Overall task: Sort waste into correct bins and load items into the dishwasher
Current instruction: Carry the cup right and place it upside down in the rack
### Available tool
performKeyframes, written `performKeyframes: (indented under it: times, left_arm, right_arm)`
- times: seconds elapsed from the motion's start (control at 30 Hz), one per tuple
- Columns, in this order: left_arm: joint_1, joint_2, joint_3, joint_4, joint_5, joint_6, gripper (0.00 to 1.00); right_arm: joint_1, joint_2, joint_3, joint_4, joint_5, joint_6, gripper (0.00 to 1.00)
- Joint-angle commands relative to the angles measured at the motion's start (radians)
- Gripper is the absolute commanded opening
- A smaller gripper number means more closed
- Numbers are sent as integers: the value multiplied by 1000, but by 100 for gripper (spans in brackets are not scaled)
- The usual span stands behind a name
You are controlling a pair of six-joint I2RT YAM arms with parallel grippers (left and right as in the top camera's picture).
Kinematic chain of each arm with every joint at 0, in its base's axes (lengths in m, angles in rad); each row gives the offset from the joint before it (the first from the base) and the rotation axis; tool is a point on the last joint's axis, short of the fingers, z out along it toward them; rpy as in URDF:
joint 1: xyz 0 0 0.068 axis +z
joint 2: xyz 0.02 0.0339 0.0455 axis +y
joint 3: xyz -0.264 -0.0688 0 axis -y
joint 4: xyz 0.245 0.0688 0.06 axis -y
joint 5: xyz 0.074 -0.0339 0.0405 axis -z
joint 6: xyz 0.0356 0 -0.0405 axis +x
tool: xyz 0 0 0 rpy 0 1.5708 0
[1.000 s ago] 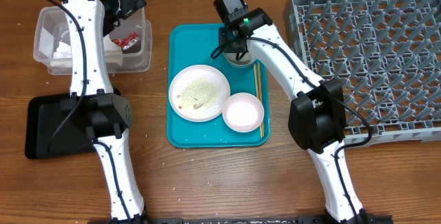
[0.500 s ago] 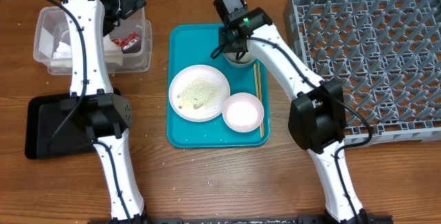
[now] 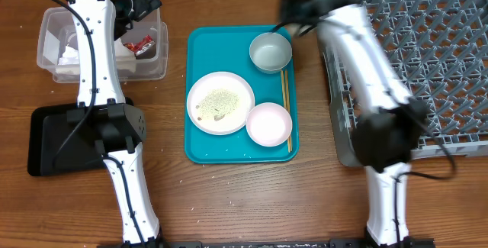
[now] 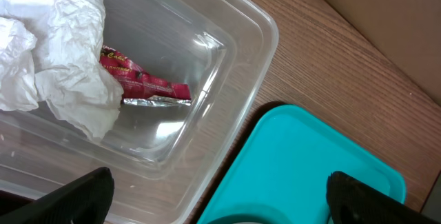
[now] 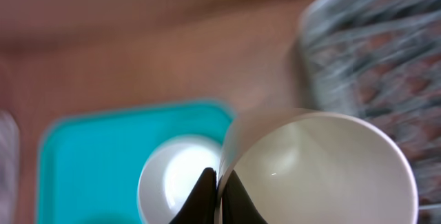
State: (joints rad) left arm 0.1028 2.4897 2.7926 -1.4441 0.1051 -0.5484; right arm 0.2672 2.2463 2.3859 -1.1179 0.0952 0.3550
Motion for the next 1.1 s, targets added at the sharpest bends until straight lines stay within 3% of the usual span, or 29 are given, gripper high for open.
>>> performKeyframes:
  times: [0.0, 0.23, 0.53, 0.87, 1.07]
  left_arm:
    - [0, -21, 4, 1, 7, -5, 100]
    - [0, -21, 4, 1, 7, -6, 100]
    - [0, -21, 4, 1, 7, -5, 100]
    - [0, -21, 4, 1, 7, -6, 100]
    - [0, -21, 4, 1, 7, -6, 100]
  right_arm:
    - [-158, -80, 34, -9, -198, -44, 4]
    - [-512, -77, -16, 32, -917, -153, 4]
    - [-734, -77, -247, 292, -1261, -160, 4]
    - [-749, -75, -576, 817, -1294, 166, 4]
    - [-749, -60, -618, 870, -1191, 226, 4]
